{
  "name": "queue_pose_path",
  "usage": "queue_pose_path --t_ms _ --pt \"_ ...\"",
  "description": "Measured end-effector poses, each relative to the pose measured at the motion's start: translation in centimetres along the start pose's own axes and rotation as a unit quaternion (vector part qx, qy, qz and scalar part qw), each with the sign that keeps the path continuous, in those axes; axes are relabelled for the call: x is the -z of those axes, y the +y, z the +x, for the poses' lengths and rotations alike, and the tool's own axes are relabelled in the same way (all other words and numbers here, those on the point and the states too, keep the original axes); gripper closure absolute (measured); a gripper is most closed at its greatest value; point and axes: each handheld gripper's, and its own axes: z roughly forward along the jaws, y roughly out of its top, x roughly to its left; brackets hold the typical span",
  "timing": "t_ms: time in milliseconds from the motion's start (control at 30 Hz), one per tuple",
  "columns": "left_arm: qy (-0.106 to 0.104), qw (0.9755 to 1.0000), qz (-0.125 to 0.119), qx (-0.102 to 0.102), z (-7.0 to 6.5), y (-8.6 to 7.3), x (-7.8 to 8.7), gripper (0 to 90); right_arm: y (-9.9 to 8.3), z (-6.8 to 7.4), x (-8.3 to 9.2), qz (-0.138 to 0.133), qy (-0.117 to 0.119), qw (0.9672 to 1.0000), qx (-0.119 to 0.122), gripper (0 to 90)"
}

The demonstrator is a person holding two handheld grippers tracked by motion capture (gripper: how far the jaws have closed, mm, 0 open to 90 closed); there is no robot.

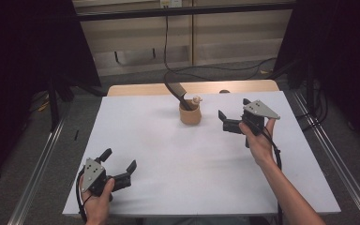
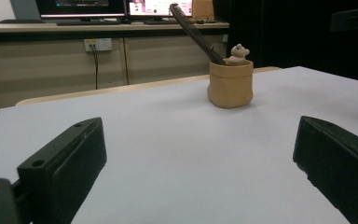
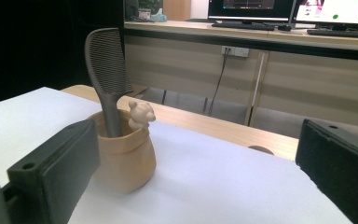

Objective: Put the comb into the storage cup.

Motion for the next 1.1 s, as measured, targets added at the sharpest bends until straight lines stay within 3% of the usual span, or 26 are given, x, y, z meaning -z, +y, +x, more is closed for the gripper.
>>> queue_pose_path --t_ms 467,1100 --pt "0.007 1.0000 0.002 0.004 0.1 0.0 0.2 2.6 -1.1 0.2 3.3 -0.012 -0.002 0.9998 0.014 0.0" --pt "0.010 0.9999 0.004 0.008 0.1 0.0 0.3 2.4 -2.6 -1.6 8.2 -0.014 -0.044 0.9989 0.008 0.0"
